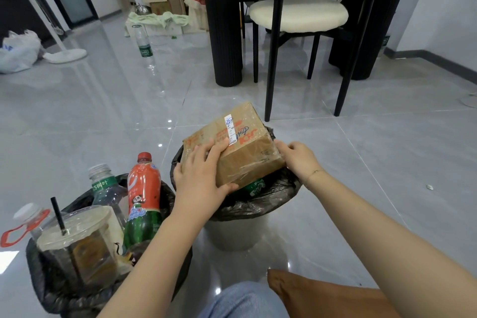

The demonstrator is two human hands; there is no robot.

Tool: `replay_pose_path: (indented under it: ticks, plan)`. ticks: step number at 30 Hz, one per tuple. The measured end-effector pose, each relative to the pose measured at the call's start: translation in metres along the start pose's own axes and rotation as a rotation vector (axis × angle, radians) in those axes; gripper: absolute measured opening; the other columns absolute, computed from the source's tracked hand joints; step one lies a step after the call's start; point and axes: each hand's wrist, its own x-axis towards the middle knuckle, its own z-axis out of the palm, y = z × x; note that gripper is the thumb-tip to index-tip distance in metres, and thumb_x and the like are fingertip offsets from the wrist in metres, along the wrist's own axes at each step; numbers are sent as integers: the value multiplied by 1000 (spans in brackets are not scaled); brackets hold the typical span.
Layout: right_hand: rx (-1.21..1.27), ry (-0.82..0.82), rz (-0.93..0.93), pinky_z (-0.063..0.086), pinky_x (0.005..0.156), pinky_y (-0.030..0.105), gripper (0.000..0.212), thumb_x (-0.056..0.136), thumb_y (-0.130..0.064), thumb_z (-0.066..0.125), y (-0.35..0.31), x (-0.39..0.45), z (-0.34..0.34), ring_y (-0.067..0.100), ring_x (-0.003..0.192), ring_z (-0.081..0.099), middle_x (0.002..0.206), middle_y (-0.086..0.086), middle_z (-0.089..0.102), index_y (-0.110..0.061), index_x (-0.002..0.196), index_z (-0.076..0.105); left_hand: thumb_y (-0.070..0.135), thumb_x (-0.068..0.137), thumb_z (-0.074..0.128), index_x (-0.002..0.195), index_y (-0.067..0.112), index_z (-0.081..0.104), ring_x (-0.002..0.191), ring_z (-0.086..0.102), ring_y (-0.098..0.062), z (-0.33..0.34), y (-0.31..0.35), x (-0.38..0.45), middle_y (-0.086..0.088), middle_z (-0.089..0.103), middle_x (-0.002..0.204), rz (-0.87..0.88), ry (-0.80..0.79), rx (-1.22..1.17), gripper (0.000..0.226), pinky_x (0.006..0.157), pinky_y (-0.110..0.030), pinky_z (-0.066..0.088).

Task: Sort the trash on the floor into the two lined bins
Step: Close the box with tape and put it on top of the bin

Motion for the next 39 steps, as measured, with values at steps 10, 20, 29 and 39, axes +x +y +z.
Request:
replay_pose_path:
  ticks: [10,20,29,39]
  plan:
    - [-160,196,-100,26,59,35,46,100,-24,40,36,-11,1,30,65,40,57,7,39,-9,57,33,42,81,69,145,40,4,149,0,-23,13,7,-15,9,1,161,-6,-43,124,91,114,-61,15]
    - [240,212,48,28,59,34,42,101,-22,36,52,-19,10,22,63,34,62,7,36,-8,61,36,100,53,29,144,44,6,146,10,-19,-31,17,10,14,2,157,-5,-469,34,109,116,-54,16]
    - [535,157,154,30,56,28,33,98,-26,34,57,-8,4,21,67,36,71,9,35,-11,69,38,70,56,76,129,50,24,132,33,-10,-25,32,40,18,26,144,193,-390,-299,92,107,-37,36]
    - [905,83,206,50,50,27,37,102,-29,41,63,-20,-9,26,64,60,76,13,64,-1,90,63,63,72,68,138,65,-7,147,1,-14,-1,19,46,15,-3,158,326,-317,-98,99,117,-55,17]
